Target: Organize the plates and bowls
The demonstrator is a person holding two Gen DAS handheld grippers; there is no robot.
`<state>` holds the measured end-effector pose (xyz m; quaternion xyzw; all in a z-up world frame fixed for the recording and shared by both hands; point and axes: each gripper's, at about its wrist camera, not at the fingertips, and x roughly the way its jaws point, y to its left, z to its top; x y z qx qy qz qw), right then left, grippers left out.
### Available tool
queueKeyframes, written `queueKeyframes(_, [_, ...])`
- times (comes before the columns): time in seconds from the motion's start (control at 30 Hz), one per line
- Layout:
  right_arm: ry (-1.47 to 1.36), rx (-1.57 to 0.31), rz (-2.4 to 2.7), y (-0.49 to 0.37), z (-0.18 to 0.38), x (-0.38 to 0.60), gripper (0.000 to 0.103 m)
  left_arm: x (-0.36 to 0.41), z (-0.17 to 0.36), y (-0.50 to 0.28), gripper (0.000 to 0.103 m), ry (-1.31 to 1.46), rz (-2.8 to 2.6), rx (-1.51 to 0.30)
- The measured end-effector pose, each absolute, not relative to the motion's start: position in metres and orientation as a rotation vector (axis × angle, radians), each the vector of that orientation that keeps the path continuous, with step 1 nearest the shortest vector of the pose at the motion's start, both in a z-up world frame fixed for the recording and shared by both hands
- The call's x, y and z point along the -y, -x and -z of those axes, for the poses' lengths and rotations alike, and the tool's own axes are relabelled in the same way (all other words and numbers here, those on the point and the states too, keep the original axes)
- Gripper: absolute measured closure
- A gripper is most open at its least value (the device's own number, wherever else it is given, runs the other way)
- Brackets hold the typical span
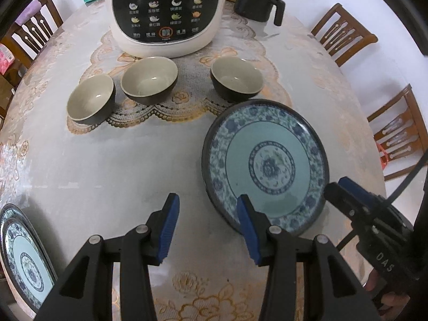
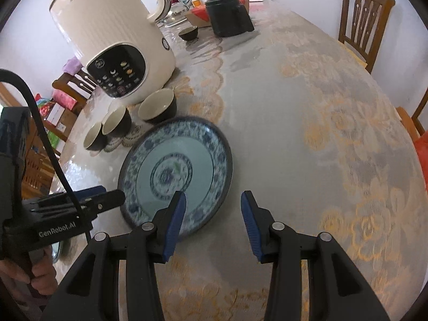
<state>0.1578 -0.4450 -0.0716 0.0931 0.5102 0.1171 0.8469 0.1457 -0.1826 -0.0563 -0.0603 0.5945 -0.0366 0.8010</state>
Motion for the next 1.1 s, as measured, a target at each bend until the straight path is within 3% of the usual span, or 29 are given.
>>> queueKeyframes(1.1, [-0.164,-1.079,-0.32,-0.19,0.092,0.438,0.059,0.195,0.071,-0.163,0.054,0.088,0.029,-1.26])
